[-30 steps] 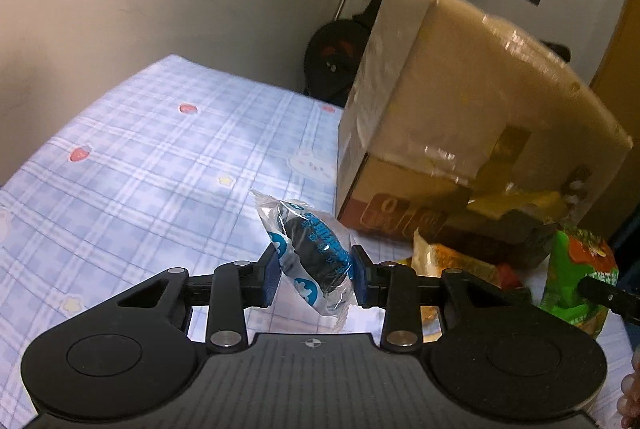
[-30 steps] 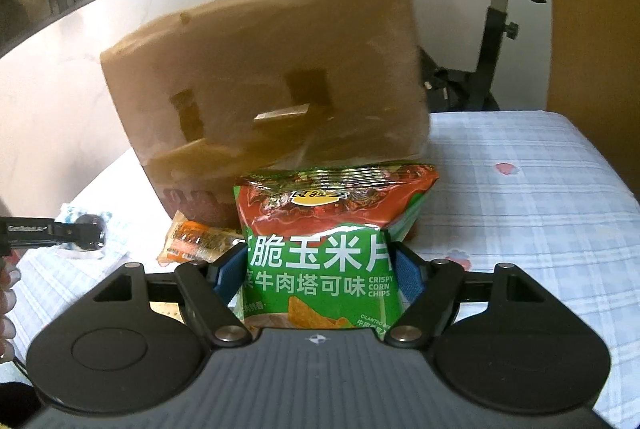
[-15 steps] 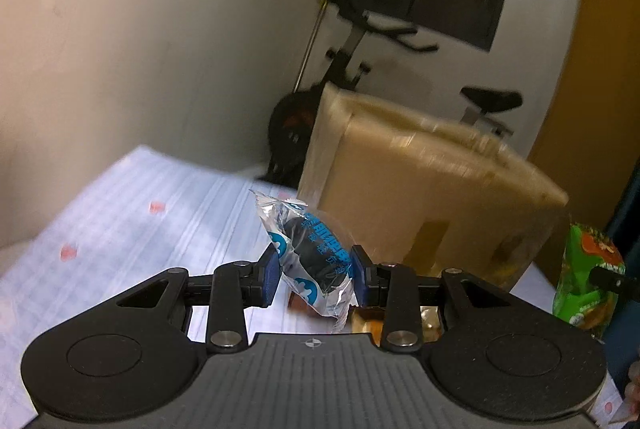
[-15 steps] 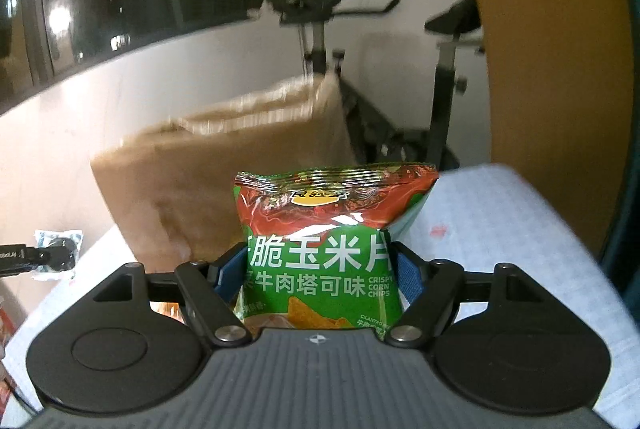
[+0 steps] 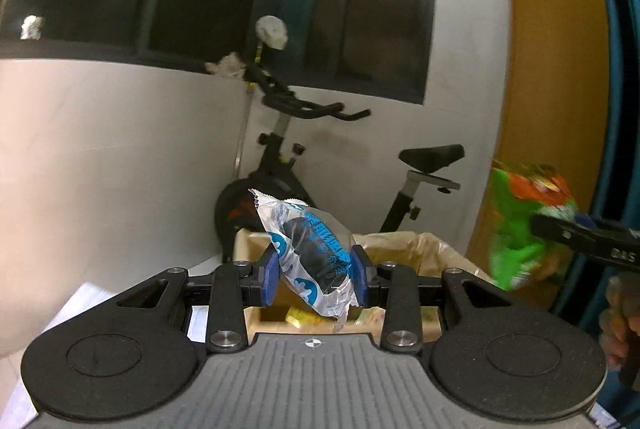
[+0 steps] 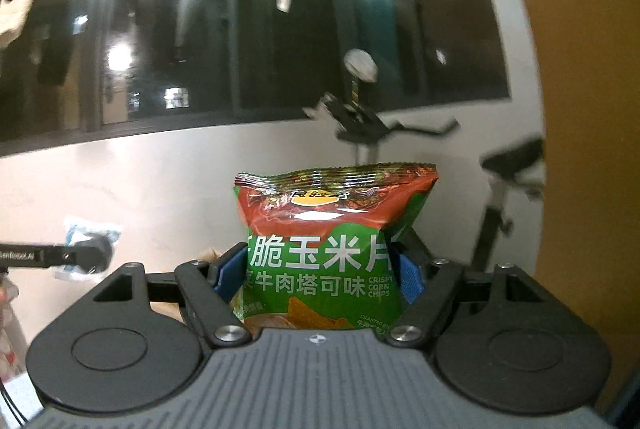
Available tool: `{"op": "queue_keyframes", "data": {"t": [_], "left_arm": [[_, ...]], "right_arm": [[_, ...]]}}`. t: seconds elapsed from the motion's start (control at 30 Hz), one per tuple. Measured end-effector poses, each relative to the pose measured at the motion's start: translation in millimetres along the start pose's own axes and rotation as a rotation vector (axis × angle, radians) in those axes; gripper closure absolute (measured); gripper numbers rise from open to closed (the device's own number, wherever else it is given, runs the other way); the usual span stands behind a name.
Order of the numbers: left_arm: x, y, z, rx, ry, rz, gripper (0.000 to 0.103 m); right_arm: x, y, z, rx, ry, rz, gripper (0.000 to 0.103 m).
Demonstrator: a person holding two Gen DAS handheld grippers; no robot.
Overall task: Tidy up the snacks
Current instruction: 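Lift both held items and carry them over the box, then open both grippers to drop the chip bag and packet into the box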
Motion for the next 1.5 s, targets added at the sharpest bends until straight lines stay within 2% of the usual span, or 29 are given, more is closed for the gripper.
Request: {"op": "queue_keyframes", "data": {"t": [0.1, 0.23, 0.4, 0.57, 0.77, 0.83, 0.9, 0.97, 1.07, 1.5], "left_arm": [[-12, -1, 31, 0.021, -0.021, 0.010, 0.065], [-19, -10, 61, 0.066, -0.010, 0.045, 0.065], [-12, -31, 81, 0.140, 0.007, 0.081, 0.065], [-5, -52, 94, 0.196, 0.021, 0.123, 0.064], [4, -60, 104, 0.229, 0.036, 0.120, 0.062], [9, -58, 101, 0.226, 0.041, 0.110, 0.048], [11, -55, 99, 0.210, 0.048, 0.114, 0.042], [11, -53, 94, 0.203, 0.047, 0.124, 0.042], [12, -50, 89, 0.194, 0.049, 0.131, 0.041], [10, -27, 41, 0.115, 0.041, 0.167, 0.036]], "right_arm": [[11, 3, 33, -0.001, 0.028, -0.029, 0.027], [14, -3, 72, 0.030, 0.049, -0.008, 0.027], [16, -35, 109, 0.137, 0.045, -0.003, 0.027], [15, -69, 123, 0.232, 0.026, -0.036, 0.027], [11, -91, 129, 0.295, -0.003, -0.038, 0.026], [9, -94, 129, 0.308, -0.014, -0.026, 0.024], [7, -97, 128, 0.325, -0.014, -0.016, 0.022], [5, -99, 128, 0.332, -0.016, -0.017, 0.016], [3, -95, 125, 0.324, -0.023, -0.010, 0.013], [5, -76, 85, 0.281, 0.003, 0.038, 0.009]]}}
Point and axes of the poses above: each gripper's, at about its wrist camera, not at the fingertips, and z roughly the way its jaws point, x to its left, y to its top, the point moved 8 cm from there along z, roughly the way its jaws point, and after that the axes turned 14 degrees about -x, right-handed, at the moved point
